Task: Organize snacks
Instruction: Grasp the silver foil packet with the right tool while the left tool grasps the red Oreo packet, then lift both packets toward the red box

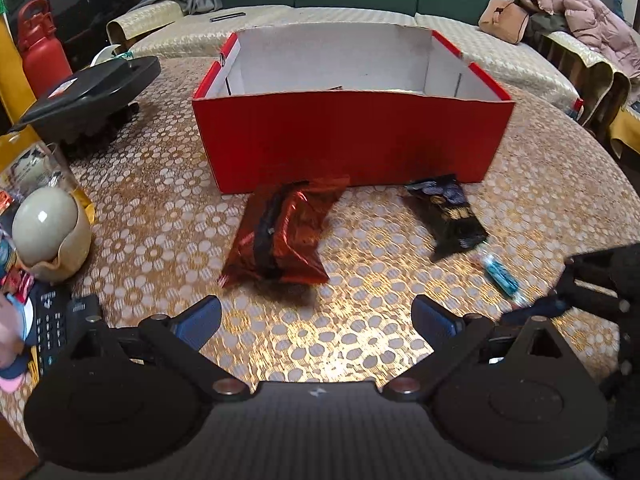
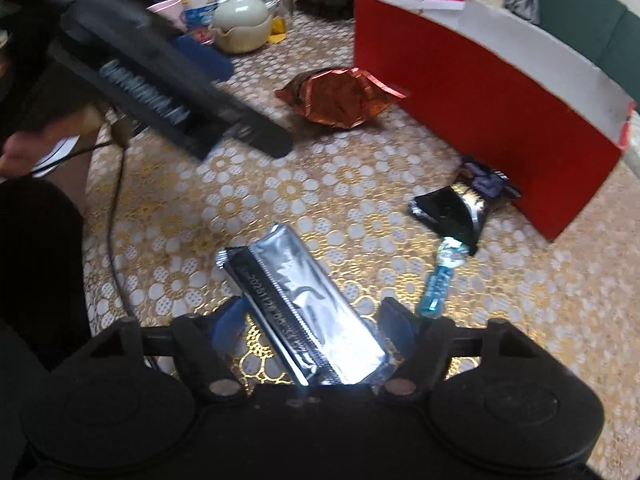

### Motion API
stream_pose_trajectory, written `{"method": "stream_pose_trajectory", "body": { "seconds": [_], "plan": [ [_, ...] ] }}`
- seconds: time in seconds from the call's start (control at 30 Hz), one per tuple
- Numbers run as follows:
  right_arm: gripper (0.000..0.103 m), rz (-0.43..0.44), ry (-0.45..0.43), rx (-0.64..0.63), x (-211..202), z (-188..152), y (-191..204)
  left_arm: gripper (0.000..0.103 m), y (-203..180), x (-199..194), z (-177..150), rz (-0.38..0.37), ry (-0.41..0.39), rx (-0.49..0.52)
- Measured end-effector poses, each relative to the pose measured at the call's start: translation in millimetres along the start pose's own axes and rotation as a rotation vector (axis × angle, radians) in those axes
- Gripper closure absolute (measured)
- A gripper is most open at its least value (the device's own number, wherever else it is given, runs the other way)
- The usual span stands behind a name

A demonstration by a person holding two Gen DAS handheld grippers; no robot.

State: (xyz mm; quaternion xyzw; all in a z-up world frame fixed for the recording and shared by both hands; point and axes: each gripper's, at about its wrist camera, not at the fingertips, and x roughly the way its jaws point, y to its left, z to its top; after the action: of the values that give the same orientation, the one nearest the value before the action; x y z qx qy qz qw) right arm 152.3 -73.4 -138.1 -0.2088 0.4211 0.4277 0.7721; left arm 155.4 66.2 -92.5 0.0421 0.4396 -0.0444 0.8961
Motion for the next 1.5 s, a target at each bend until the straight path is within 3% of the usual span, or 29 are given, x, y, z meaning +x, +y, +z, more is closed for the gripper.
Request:
{"method": "stream_pose_trajectory", "body": {
  "seconds": [0.2,0.33,0.47,0.6,0.8,1.13,1.5],
  "plan": [
    [0.054,0.010,-0.014,-0.034,-2,2,4,0.001,9,21,22,0.029,-0.005,0.025],
    [0.060,0.014,-0.025,-0.014,-3,1,4,0.001,20,40,40,0.017,0.020,-0.006],
    [0.060,0.015,-0.029,0.005,-3,1,2,0.002,35,60,53,0.001,0.064,-0.086],
    [0.061,0.015,-0.035,0.026,-4,1,1,0.021,42,75,56,-0.015,0.108,-0.137],
    [0.061,0.020,-0.043,0.072,-4,0,-2,0.051,37,83,52,-0.011,0.144,-0.129],
    [0.061,-0.030,-0.052,0.152,-10,-7,-2,0.059,35,71,44,0.037,0.136,-0.191],
    [0.061,-0.107,-0.085,0.204,-32,-13,2,0.061,27,41,25,0.017,0.133,-0.236]
  ]
}}
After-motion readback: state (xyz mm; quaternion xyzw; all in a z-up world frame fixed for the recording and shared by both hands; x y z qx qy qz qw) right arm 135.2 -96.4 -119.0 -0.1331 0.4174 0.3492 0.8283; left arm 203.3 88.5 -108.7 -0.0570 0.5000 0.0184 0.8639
